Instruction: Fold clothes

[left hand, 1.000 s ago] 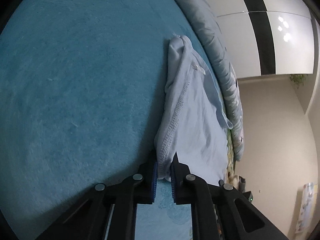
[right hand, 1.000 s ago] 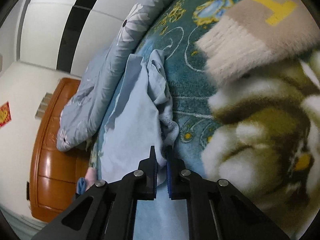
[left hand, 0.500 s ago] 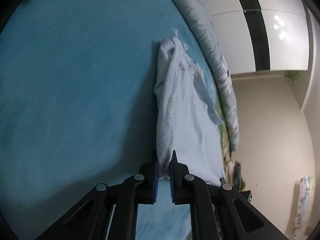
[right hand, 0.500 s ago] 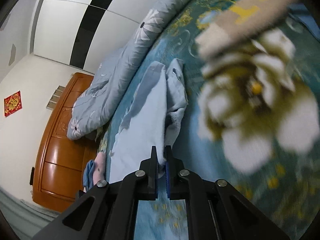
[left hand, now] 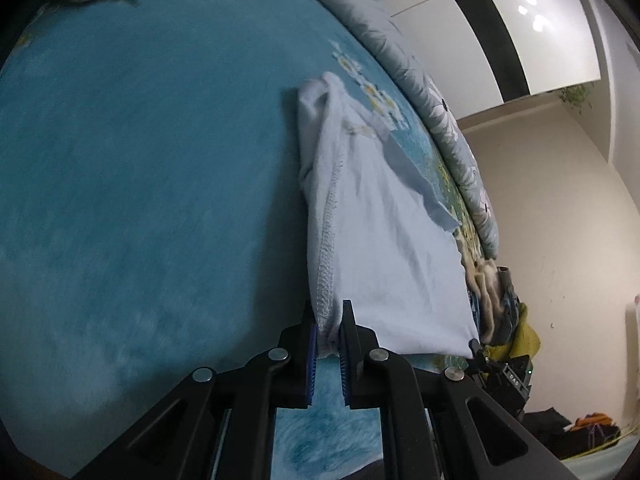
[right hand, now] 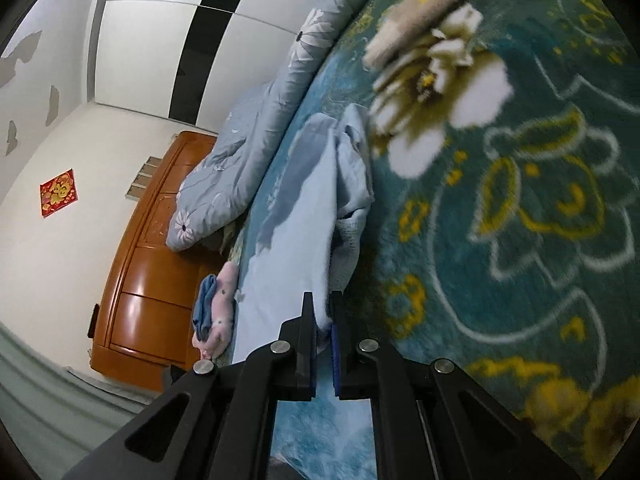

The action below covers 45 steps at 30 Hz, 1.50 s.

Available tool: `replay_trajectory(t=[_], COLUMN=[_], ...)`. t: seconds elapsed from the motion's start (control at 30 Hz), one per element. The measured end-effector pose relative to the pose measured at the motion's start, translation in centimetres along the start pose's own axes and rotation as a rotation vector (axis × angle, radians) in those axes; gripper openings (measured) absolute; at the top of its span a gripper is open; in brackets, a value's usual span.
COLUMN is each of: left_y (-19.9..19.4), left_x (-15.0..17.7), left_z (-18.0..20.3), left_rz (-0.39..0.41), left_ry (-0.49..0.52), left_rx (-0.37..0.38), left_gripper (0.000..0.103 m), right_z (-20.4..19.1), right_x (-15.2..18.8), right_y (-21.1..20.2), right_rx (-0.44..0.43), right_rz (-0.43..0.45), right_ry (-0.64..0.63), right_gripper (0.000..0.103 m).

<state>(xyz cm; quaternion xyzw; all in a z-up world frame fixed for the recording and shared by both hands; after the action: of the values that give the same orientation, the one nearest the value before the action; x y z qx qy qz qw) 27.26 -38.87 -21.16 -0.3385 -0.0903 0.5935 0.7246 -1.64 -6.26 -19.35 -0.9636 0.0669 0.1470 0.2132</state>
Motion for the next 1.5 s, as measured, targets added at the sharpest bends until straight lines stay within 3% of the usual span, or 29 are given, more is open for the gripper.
replay_trajectory(t=[0.27, 0.4, 0.5, 0.57, 0.63, 0.7, 0.8, 0.97, 1.1, 1.27, 1.37, 1.5], left_y=[0.7, 0.5, -0.2, -1.1, -2.2, -3.5, -4.6, -1.5, 4.7, 10.6, 13.3, 14.8], left_x=[0.0, -0.2, -0.6, -0.9, -1.3, -2.0, -3.7, -6.7, -8.1, -9.8, -11.0, -13.3], left_z=[0.0, 0.3, 0.3, 0.1, -0.3, -0.8, -0.3, 5.3, 9.1, 11.0, 10.8, 9.5], left_rz=[-0.01, -0.011, -0.005, 0.008, 0.027, 0.055, 0.109, 0.099, 0.027, -0.007, -0.022, -0.002], left_ry=[0.026, 0.055, 0.077, 0.085, 0.092, 0.116, 0.185, 0.285, 0.324, 0.388, 0.427, 0.403], left_rx=[-0.006, 0.002, -0.002, 0.002, -0.001, -0.03, -0.095, -0.091, -0.114, -0.181, -0.255, -0.297], left_gripper=[0.011, 0.017, 0.029, 0.05, 0.06, 0.064, 0.066, 0.068, 0.068, 0.068, 0.068, 0.068], right_z=[1.4, 1.4, 1.4, 1.4, 1.4, 1.4, 1.3, -4.3, -8.0, -7.8, -7.9, -7.8], right_x=[0.7, -0.5, -1.5, -2.1, -2.7, -3.4, -4.3, -6.3, -5.1, -4.0, -4.2, -5.0], right_y=[0.0, -1.0, -1.7, -2.3, -2.8, -3.4, -4.1, 0.2, 7.1, 14.2, 15.9, 17.7], right_rx=[0.004, 0.075, 0.129, 0.165, 0.2, 0.236, 0.288, 0.268, 0.237, 0.347, 0.349, 0.328], right_rz=[-0.027, 0.034, 0.079, 0.11, 0.14, 0.171, 0.215, 0.195, 0.051, -0.073, -0.086, -0.083], right_ry=[0.013, -0.021, -0.046, -0.063, -0.08, -0.097, -0.124, -0.242, -0.369, -0.471, -0.544, -0.591], right_gripper=[0.006, 0.009, 0.01, 0.018, 0.021, 0.037, 0.052, 0.053, 0.053, 0.053, 0.053, 0.053])
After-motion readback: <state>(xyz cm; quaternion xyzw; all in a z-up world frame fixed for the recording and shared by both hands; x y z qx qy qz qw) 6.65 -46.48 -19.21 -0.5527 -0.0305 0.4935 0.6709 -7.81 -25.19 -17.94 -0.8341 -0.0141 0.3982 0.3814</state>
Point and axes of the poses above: each gripper's, at about its wrist camera, not at the fingertips, and y roughly the way its jaws point, z to its right, x to its underside, the point moved 6 cm from there along y, roughly the way its jaws point, and after that the axes turned 9 degrees about z, right-handed, at the moved point
